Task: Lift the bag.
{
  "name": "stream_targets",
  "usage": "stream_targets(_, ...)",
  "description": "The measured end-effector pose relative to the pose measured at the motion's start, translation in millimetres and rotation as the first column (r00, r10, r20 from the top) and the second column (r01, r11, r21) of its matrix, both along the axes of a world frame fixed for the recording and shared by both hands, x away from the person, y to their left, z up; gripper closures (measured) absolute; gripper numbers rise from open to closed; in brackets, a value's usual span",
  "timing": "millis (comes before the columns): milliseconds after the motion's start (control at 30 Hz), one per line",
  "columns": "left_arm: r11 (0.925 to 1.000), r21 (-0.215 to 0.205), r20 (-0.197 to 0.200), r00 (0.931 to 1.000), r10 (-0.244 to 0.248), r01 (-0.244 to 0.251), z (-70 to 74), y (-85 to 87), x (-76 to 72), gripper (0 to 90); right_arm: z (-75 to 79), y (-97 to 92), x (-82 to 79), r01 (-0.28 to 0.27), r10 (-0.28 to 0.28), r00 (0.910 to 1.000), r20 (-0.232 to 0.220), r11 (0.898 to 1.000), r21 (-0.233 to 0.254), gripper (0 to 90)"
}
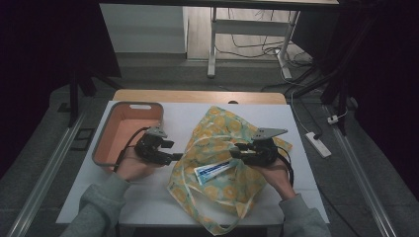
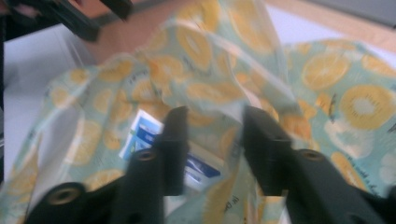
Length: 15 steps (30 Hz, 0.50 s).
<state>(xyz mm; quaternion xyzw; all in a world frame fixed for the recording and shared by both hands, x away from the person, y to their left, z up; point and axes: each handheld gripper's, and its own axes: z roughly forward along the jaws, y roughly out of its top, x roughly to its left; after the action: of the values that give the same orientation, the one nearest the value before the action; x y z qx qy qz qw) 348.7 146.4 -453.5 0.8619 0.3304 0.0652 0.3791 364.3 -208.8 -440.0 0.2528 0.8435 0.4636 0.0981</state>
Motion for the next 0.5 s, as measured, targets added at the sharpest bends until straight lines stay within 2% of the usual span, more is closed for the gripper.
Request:
stream_targets(100,0.9997,0.023,-0.010,0.9999,-0.009,0.010,-2.8,-15.6,7.8,37.5,8.2,-2.9,-11.0,0.025,-0.025,0.9994,0.022,1.000,0.015,47.5)
stream_targets(233,0.9976,0.070,-0.030,0.9995,-0.005,0.007,-8.7,-30.6,16.6,38.0,11.1,-12.1,-29.1,0.071,-0.071,0.9970,0.028,0.997,0.005,42.2)
stream_targets(333,0.9948,0.102,-0.043,0.9990,-0.007,0.011,-13.3,-34.9,18.2,42.5,2.4,-23.4,-41.4,0.109,-0.109,0.9940,-0.001,0.994,-0.003,40.2)
stream_targets(400,0.9943,0.106,-0.052,0.9986,-0.008,0.014,-15.1,-35.0,18.9,46.4,-7.4,-30.8,-49.2,0.136,-0.137,0.9903,-0.025,0.990,-0.028,37.4)
stream_targets(500,0.9942,0.106,-0.076,0.9970,-0.013,0.021,-17.8,-33.8,20.5,57.4,-22.7,-39.1,-61.4,0.167,-0.171,0.9832,-0.063,0.984,-0.068,32.4)
